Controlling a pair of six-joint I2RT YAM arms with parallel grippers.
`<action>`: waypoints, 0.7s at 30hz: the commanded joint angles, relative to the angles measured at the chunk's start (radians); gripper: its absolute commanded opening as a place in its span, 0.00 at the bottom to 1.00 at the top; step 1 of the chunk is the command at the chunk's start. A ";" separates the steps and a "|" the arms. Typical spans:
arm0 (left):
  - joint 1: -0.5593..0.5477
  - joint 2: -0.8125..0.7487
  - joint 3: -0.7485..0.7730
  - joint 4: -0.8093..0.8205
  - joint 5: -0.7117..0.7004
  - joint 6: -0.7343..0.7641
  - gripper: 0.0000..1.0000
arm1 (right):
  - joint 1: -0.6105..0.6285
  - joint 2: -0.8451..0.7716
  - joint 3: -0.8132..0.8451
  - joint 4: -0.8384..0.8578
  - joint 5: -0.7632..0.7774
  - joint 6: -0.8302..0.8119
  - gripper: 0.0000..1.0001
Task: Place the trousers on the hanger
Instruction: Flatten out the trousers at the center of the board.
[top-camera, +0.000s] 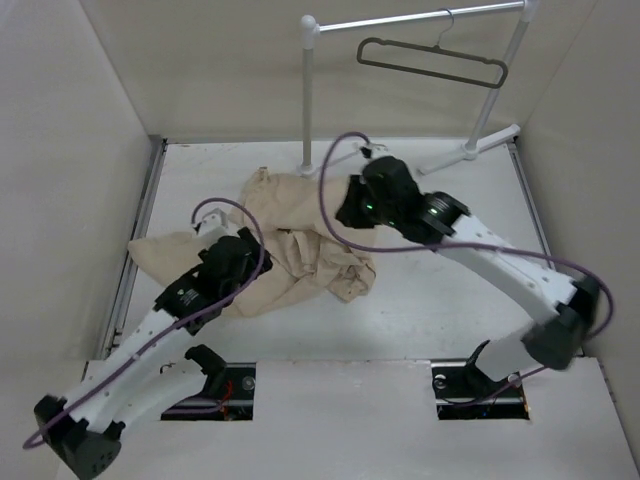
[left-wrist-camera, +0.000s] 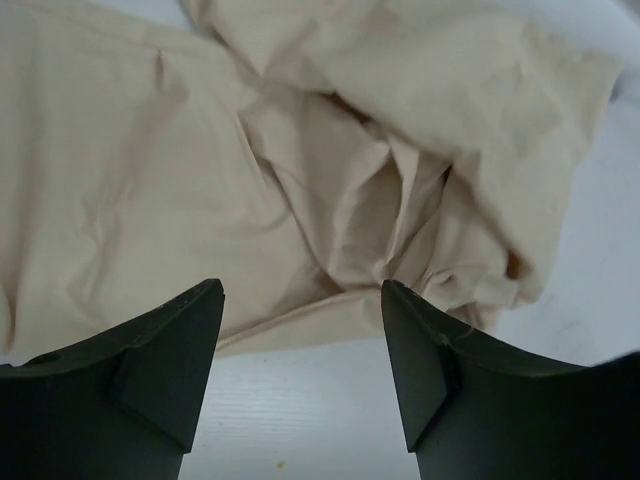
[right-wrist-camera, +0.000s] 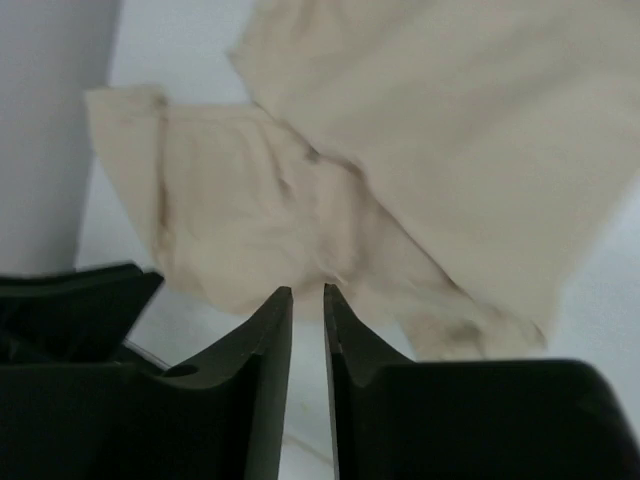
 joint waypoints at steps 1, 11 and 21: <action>-0.139 0.119 -0.035 0.100 -0.066 -0.010 0.64 | -0.047 -0.370 -0.319 0.172 0.091 0.076 0.18; -0.230 0.671 0.131 0.453 0.038 0.234 0.73 | -0.139 -0.548 -0.977 0.327 -0.046 0.222 0.70; -0.132 0.892 0.219 0.502 0.179 0.274 0.30 | -0.106 -0.235 -1.019 0.606 -0.171 0.259 0.68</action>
